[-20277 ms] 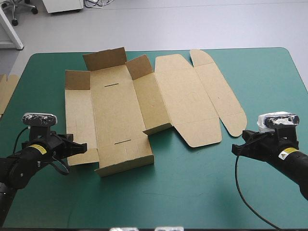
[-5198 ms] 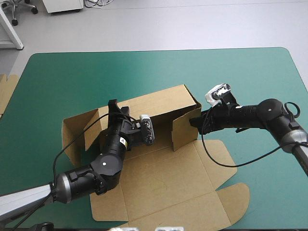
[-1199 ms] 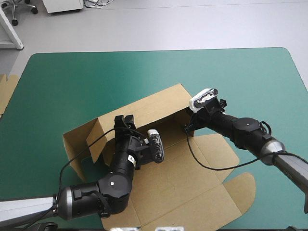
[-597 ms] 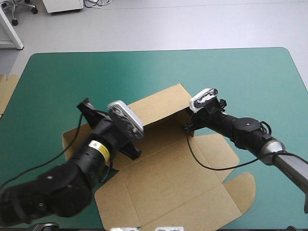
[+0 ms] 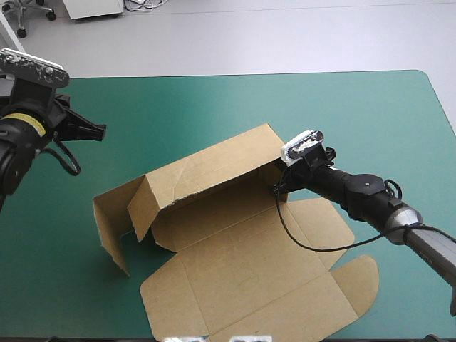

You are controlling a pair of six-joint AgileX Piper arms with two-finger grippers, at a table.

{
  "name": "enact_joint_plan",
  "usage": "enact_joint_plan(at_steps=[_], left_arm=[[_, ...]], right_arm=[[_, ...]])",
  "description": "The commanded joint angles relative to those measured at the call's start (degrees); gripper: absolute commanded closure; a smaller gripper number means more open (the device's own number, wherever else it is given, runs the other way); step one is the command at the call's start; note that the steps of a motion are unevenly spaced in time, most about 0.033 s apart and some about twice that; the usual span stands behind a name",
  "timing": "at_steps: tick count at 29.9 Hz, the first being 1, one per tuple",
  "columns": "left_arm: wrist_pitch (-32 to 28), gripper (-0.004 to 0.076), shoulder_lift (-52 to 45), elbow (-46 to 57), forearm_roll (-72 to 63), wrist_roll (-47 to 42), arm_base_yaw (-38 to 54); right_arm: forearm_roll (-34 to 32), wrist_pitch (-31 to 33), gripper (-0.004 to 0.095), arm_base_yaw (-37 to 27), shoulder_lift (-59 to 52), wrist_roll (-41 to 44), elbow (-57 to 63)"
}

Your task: Fold the box

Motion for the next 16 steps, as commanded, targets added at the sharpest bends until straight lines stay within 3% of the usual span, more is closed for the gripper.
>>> enact_joint_plan(at_steps=[1, 4, 11, 13, 16], left_arm=[[-7.7, 0.0718, 3.4, -1.4, -22.8, 8.2, 14.0], [-7.2, 0.0718, 7.0, -1.3, -35.4, 14.2, 21.6], [-8.1, 0.0719, 11.2, 5.2, -40.7, 21.1, 26.1], [-10.3, 0.0719, 11.2, 8.1, -40.4, 22.2, 26.1], [-12.2, 0.0719, 11.2, 10.5, -39.0, 22.4, 27.4]], right_arm=[[-0.6, 1.6, 0.0908, -0.2, -1.7, 0.8, -1.7], [-4.3, 1.6, 0.0908, -0.2, -1.7, 5.0, -1.7], [-17.9, 0.9, 0.0908, -0.2, -2.0, 23.2, -1.7], [-26.6, 1.2, 0.0908, -0.2, -2.4, 32.6, -1.9], [-47.6, 7.0, 0.0906, -1.2, -3.6, 54.0, -5.1]])
